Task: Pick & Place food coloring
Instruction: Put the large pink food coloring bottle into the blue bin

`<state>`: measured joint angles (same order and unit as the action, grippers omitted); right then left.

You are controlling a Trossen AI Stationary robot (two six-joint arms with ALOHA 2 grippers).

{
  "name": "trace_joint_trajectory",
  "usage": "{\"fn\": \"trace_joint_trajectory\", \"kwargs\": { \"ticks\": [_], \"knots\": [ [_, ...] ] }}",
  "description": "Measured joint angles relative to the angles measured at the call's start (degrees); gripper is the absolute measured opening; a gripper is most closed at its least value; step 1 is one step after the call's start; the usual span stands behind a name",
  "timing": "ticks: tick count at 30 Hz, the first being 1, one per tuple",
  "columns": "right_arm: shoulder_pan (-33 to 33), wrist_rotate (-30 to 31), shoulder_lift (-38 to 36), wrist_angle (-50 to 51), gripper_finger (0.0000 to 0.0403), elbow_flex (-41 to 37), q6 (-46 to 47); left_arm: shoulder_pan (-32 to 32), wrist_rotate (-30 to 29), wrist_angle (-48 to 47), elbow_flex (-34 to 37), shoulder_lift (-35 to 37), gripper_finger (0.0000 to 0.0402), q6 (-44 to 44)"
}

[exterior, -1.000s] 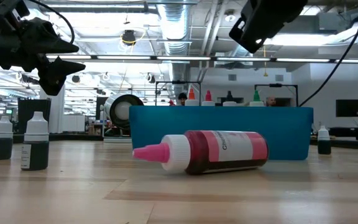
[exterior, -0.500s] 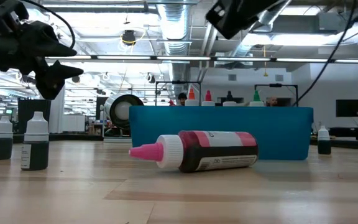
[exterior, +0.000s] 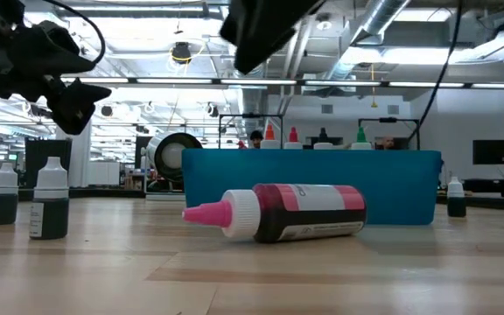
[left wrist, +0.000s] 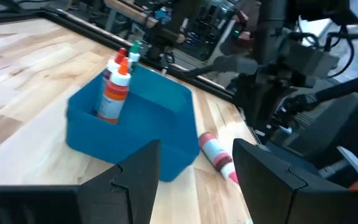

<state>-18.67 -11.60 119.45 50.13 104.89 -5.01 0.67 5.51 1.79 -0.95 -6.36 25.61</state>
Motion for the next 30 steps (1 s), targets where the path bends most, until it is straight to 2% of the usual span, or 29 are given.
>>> {"fn": "trace_joint_trajectory", "kwargs": {
  "ticks": [4,10,17,30],
  "knots": [
    [-0.5,-0.1,5.5,3.4,0.0126,6.9,2.8,0.0,2.7,0.4,0.0,0.0,0.0193,-1.0],
    [-0.8,-0.4,10.9,6.9,0.0133,13.2,3.1,0.0,5.2,0.8,0.0,0.0,0.0193,-1.0],
    [-1.0,-0.5,13.1,8.5,0.0136,14.0,3.1,0.0,7.7,1.1,0.0,0.0,0.0193,-1.0],
    [-1.1,0.8,13.1,7.7,0.0136,14.0,3.1,0.0,8.2,1.1,0.0,0.0,0.0193,-1.0]
  ]
}}
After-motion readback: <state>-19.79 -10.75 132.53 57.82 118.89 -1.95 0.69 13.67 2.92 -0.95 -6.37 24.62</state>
